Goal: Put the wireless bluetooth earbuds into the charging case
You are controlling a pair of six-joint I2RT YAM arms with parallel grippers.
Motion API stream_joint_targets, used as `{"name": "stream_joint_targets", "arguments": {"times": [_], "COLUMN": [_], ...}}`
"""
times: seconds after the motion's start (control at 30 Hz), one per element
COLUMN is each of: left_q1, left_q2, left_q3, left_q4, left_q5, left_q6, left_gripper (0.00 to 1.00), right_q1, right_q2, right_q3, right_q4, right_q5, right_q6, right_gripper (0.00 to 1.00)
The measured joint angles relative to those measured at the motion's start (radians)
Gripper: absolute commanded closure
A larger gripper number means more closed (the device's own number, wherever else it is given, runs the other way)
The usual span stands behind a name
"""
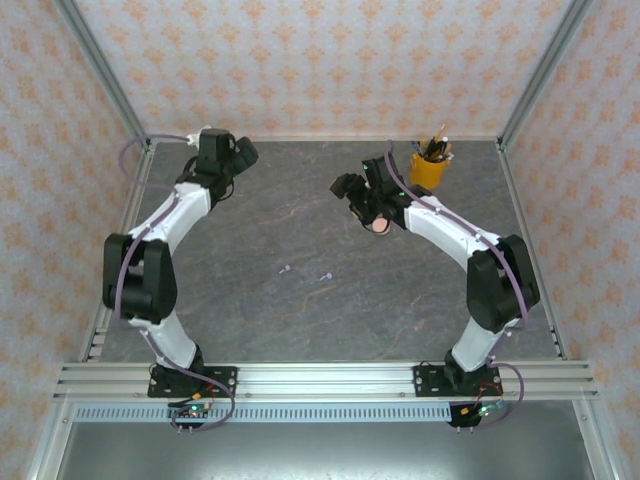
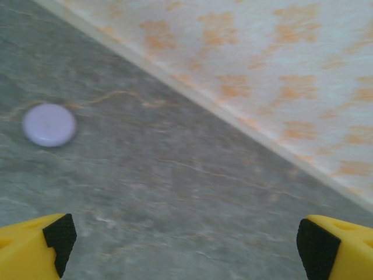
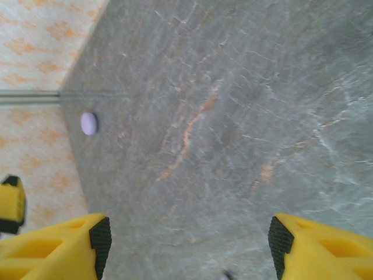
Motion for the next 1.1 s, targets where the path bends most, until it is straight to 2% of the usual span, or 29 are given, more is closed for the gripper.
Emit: {"name": "stream_joint_targets", "arguments": {"times": [0.2, 0.5, 0.9, 1.1], "left_q1": [0.011, 0.053, 0.15, 0.19], "left_q2": [0.266, 0.559, 0.758, 0.831], "left_q3": [0.32, 0.676, 0.987, 1.046], "left_q4": [-0.268, -0.515, -0.645, -0.669], "left_q5": [-0.082, -0.139, -0.132, -0.094], "left_q6": [0.061, 0.094, 0.094, 0.049], "left_gripper": [0.0, 0.0, 0.0, 0.01], "right_q1": [0.0, 0.0, 0.0, 0.0], "right_q2": [-0.035, -0.035, 0.027, 0.045], "right_q3": [-0.043, -0.061, -0.061, -0.061], "right_q4": [-0.034, -0.066, -0.075, -0.076], "right_q5": [0.016, 0.019, -0.017, -0.026], "right_q6": [-0.099, -0.187, -0.235, -0.249], "right_gripper": [0.27, 0.27, 0.28, 0.29]}}
